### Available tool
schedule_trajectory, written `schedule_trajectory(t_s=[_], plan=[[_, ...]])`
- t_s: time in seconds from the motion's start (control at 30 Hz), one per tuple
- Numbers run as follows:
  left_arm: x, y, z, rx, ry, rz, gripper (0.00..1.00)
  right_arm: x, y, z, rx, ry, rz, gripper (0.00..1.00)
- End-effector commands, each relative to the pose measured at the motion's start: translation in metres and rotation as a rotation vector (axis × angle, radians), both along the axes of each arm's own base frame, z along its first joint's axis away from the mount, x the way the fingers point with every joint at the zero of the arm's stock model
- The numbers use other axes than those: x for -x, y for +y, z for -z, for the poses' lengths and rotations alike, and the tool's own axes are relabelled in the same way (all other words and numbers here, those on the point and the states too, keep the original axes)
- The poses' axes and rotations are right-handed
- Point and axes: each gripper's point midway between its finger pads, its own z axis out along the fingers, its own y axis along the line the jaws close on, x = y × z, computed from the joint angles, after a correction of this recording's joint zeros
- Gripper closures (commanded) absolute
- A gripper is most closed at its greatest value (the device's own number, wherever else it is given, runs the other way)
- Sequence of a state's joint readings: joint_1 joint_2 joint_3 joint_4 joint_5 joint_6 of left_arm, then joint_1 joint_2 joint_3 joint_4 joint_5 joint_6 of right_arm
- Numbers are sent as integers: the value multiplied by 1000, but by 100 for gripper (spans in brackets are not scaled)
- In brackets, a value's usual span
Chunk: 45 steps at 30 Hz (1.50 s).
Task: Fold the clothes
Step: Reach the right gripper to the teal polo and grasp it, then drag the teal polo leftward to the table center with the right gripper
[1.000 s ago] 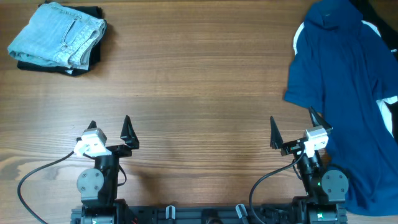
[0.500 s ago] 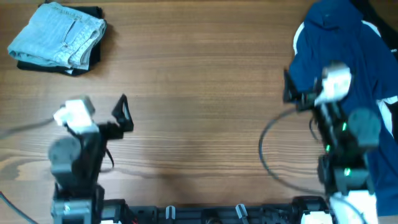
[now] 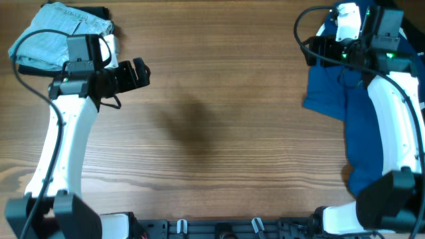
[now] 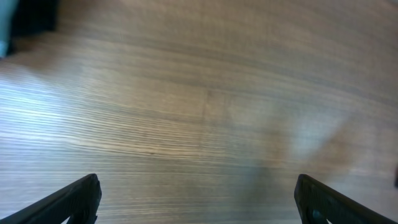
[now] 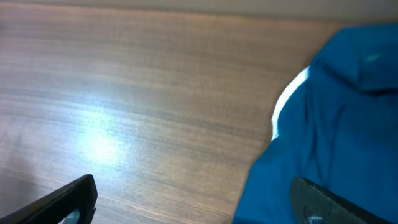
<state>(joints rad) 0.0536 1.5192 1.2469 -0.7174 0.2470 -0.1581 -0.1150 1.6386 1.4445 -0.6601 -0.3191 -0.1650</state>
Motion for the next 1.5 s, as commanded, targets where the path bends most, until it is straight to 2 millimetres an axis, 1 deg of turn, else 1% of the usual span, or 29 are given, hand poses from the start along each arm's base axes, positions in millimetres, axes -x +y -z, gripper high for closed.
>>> schedule_trajectory(t_s=[0.0,0.03,0.07,0.17,0.23,0.3,0.4,0.5,0.53,0.6,0.67,0.73,0.8,0.83,0.9,0.93,0.97,1.0,1.03,1.1,1.13,1.17,1.2,1.23,1.27,1.33,1.4,1.43,1.47], plan=[[-5,-17,9,84,26,70,0,-3,-3,45,-27,141,42,8],[-5,-16,11,84,31,71,0,1,-12,66,-13,215,102,11],[-6,-16,13,83,34,71,0,8,-23,91,5,310,193,11],[-6,-14,13,70,35,63,0,31,-42,143,73,514,328,11],[-6,-14,13,70,35,63,0,40,-46,160,73,580,395,17],[-6,-14,13,70,35,63,0,48,-46,168,64,613,436,22],[-6,-14,14,70,35,63,0,66,-47,186,98,662,481,32],[-6,-11,14,55,36,53,0,76,-37,203,106,678,478,44],[-6,-11,14,54,36,52,0,80,-39,207,126,679,501,46],[-6,-11,14,54,37,52,0,83,-45,214,166,668,531,56],[-6,-11,14,54,36,52,0,82,-48,216,175,652,552,62],[-6,-11,14,54,36,52,0,71,-52,214,181,605,570,66],[-6,-11,14,54,37,52,0,65,-53,214,175,579,571,74],[-6,-11,14,54,37,52,0,63,-53,215,174,575,572,79],[-6,-9,15,48,37,48,0,61,-53,215,172,567,572,96],[-7,-8,15,40,37,44,2,59,-53,215,171,558,571,96],[-7,-6,16,29,38,36,6,56,-53,214,168,546,570,96],[-7,-6,16,29,38,37,7,53,-51,211,160,542,557,96],[-7,-6,16,29,38,37,7,46,-43,204,133,540,501,96],[-7,-6,15,29,36,37,4,26,-19,166,81,511,372,96],[-8,-6,15,29,34,37,0,20,-9,148,81,494,326,96],[-8,-6,15,29,34,37,0,9,11,117,81,466,257,96],[-8,-6,15,29,34,37,0,2,39,91,62,434,169,96],[-8,-6,15,28,34,37,0,-2,61,74,51,407,104,96],[-8,-6,15,28,34,37,0,-3,80,62,52,389,63,96],[-8,-5,15,28,34,35,0,4,127,51,42,367,-46,96],[-8,-2,16,14,35,26,0,18,174,49,15,370,-160,96],[-8,0,16,10,35,19,0,28,202,47,-2,362,-232,96],[-8,2,16,10,35,14,0,34,223,43,-17,349,-282,96]])
